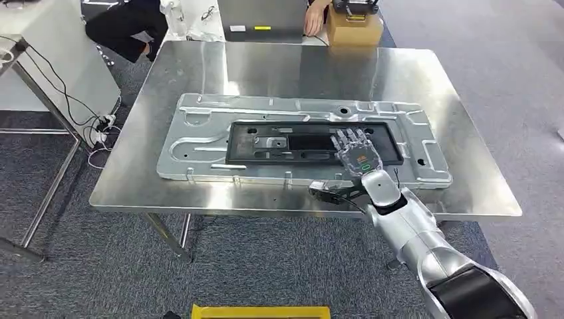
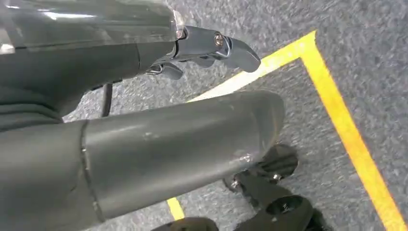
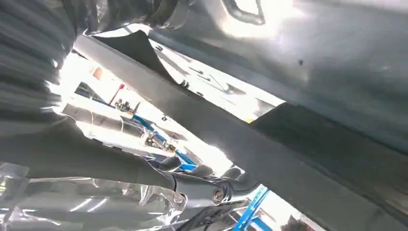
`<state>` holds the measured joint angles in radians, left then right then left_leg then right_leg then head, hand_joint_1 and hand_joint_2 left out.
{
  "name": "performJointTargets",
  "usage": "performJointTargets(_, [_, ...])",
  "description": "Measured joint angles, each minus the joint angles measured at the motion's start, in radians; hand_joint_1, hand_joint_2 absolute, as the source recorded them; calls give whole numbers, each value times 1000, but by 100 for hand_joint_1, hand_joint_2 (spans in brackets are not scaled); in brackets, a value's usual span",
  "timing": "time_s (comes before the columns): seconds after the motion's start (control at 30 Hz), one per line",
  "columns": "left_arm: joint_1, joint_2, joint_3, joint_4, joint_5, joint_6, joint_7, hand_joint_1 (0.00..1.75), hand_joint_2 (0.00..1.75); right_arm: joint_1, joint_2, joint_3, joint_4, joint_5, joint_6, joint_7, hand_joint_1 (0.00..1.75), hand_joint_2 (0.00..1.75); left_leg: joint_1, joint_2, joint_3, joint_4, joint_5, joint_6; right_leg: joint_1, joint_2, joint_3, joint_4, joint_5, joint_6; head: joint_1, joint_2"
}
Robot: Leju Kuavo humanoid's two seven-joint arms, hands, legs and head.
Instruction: Take the parts from the cabinet and place them on the table.
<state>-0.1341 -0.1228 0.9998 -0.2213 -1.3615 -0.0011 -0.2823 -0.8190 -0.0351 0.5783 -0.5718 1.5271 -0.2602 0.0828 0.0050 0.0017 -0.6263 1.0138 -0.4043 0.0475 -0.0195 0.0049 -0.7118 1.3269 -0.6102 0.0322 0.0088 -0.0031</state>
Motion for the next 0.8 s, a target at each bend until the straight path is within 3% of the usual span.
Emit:
performJointTargets(0.03, [0, 0, 0, 0, 0, 0, 0, 0, 0, -2, 0, 0, 0, 2, 0, 0, 0, 175, -4, 0, -7, 0, 6, 1, 5, 0, 34, -39, 21, -9, 0, 0])
performJointTargets(0.1, [1, 0, 0, 0, 0, -1, 0, 0, 0, -9, 0, 0, -3, 3, 0, -1, 0, 175, -9, -2, -22, -1, 21, 0, 22, 0, 153, -213, 82, -35, 0, 0])
performJointTargets(0.13, [0, -4, 0, 0, 0, -2, 0, 0, 0, -16, 0, -1, -6, 4, 0, -2, 0, 175, -8, -1, -25, 1, 28, -1, 36, 0, 219, -306, 84, -52, 0, 0])
performJointTargets(0.17, [2, -5, 0, 0, 0, -2, 0, 0, 0, -15, 2, -2, -8, 4, 3, -3, 0, 175, -11, -3, -27, -2, 36, -8, 39, -7, 227, -327, 80, -52, -1, 0])
performJointTargets(0.2, [1, -6, 0, 0, 1, -2, 0, 0, 0, -10, 4, -2, -8, 4, 6, -4, 0, 175, -6, -3, -24, -6, 42, -12, 45, -5, 220, -327, 100, -52, 1, 0])
performJointTargets(0.27, [-1, -6, 0, 0, 1, -2, 1, 0, 0, 6, 5, -2, -7, 6, 12, -6, 0, 175, -3, -4, -27, -14, 62, -22, 48, -5, 216, -337, 108, -60, 2, 0])
performJointTargets(0.3, [2, -5, 0, 0, 1, -2, 3, 0, 0, 15, 8, -2, -7, 8, 12, -7, 0, 175, -10, -7, -30, -24, 71, -31, 39, -6, 212, -354, 128, -65, 1, 0])
performJointTargets(0.33, [2, -2, 0, 0, 1, -2, 4, 0, 0, 18, 11, -2, -7, 8, 12, -8, 0, 175, -6, -8, -40, -7, 39, -32, 33, -12, 207, -365, 146, -63, 2, 0])
performJointTargets(0.37, [3, -1, 0, 0, 1, -2, 7, 0, 0, 22, 16, -2, -7, 10, 12, -8, 0, 175, -6, -8, -59, 36, -24, -38, 30, -9, 193, -369, 161, -73, -1, 0])
performJointTargets(0.4, [3, -1, 0, 0, 1, -2, 7, 0, 0, 25, 17, -2, -7, 12, 11, -8, 0, 175, -2, -7, -81, 112, -92, -46, 28, -9, 175, -369, 173, -71, -1, 0])
performJointTargets(0.43, [3, -1, 0, 0, 1, -2, 7, 0, 0, 26, 17, -2, -7, 12, 10, -8, 0, 175, 2, -7, -99, 188, -138, -51, 27, -9, 160, -366, 183, -70, -1, 0])
performJointTargets(0.47, [3, -1, 0, 0, 1, -2, 7, 0, 0, 26, 17, -2, -7, 12, 10, -6, 0, 175, 6, -7, -111, 257, -164, -58, 26, -10, 144, -364, 192, -68, -1, 0])
performJointTargets(0.5, [4, 0, 0, 0, 1, -1, 8, 0, 0, 28, 17, -2, -7, 14, 10, -6, 0, 175, 9, -6, -108, 292, -157, -64, 23, -10, 129, -360, 200, -64, -1, 0])
performJointTargets(0.53, [4, 2, 0, 0, 1, -1, 8, 0, 0, 28, 17, -2, -7, 15, 9, -5, 0, 175, 12, -6, -86, 285, -129, -69, 20, -11, 112, -354, 209, -59, -1, 0])
performJointTargets(0.6, [3, 4, 0, 0, 1, 0, 9, 0, 0, 24, 17, -2, -7, 20, 10, -5, 0, 175, 19, -5, 10, 173, -72, -79, 12, -10, 81, -338, 221, -48, -1, 0])
performJointTargets(0.63, [0, 4, 0, 0, 1, 0, 9, 0, 0, 27, 17, -2, -6, 23, 12, -5, 0, 175, 24, -5, 78, 88, -75, -83, 11, -10, 70, -324, 225, -41, -1, 0])
performJointTargets(0.67, [-3, 4, 0, 0, 1, 0, 9, 0, 0, 34, 17, -2, -7, 26, 11, -3, 0, 175, 20, -7, 131, 12, -109, -82, 15, -9, 53, -310, 226, -35, -1, 0])
performJointTargets(0.7, [-4, 4, 0, 0, 2, 0, 9, 0, 0, 37, 16, -2, -7, 29, 10, -3, 0, 175, 14, -13, 128, 5, -116, -62, 13, -11, 48, -304, 233, -28, 1, 0])
performJointTargets(0.77, [-3, 4, 0, 0, 2, -1, 9, 0, 0, 44, 20, -1, -7, 33, 10, -5, 0, 175, 9, -11, 112, 9, -110, -50, 12, -10, 46, -306, 250, -14, 0, 0])
performJointTargets(0.8, [-2, 4, 0, 0, 2, -1, 9, 0, 0, 47, 20, -1, -6, 33, 11, -5, 0, 175, 12, -8, 106, 3, -100, -35, 12, -8, 42, -310, 258, -6, 1, 0])
